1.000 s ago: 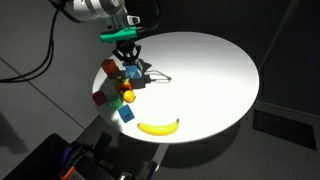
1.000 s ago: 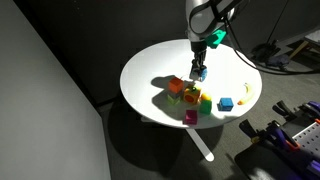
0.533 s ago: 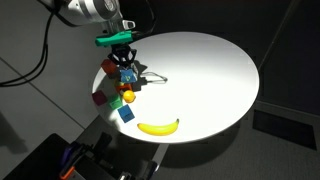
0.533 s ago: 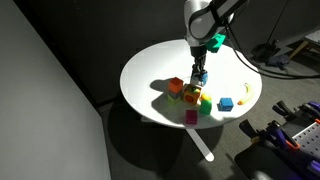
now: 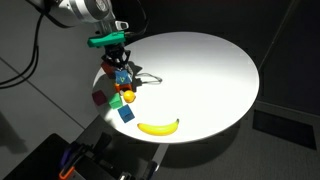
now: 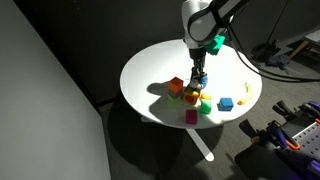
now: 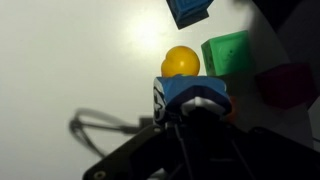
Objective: Pick up the block with the number four on it and put it on the block with the number six on it
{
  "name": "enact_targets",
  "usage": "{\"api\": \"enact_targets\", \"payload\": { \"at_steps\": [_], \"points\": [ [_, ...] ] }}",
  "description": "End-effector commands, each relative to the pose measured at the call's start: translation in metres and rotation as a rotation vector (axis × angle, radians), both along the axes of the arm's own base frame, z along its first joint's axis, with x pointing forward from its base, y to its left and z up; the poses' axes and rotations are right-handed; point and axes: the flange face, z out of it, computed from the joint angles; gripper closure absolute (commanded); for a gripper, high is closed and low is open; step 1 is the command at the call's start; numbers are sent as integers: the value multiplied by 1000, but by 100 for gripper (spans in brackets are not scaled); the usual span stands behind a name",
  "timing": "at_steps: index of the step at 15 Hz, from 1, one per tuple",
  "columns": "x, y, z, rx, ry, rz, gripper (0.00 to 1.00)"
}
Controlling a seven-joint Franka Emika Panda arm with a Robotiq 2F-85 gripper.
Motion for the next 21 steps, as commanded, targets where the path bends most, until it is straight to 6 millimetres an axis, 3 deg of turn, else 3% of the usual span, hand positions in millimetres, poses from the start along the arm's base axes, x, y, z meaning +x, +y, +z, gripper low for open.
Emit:
{"api": "enact_targets", "payload": {
  "at_steps": [1,15,21],
  "points": [
    [-7,3,8,-17,-25,0,92],
    [-11,28,2,-24,-35,5,92],
    [-12,29,-6,-41,-32,13,92]
  ]
}}
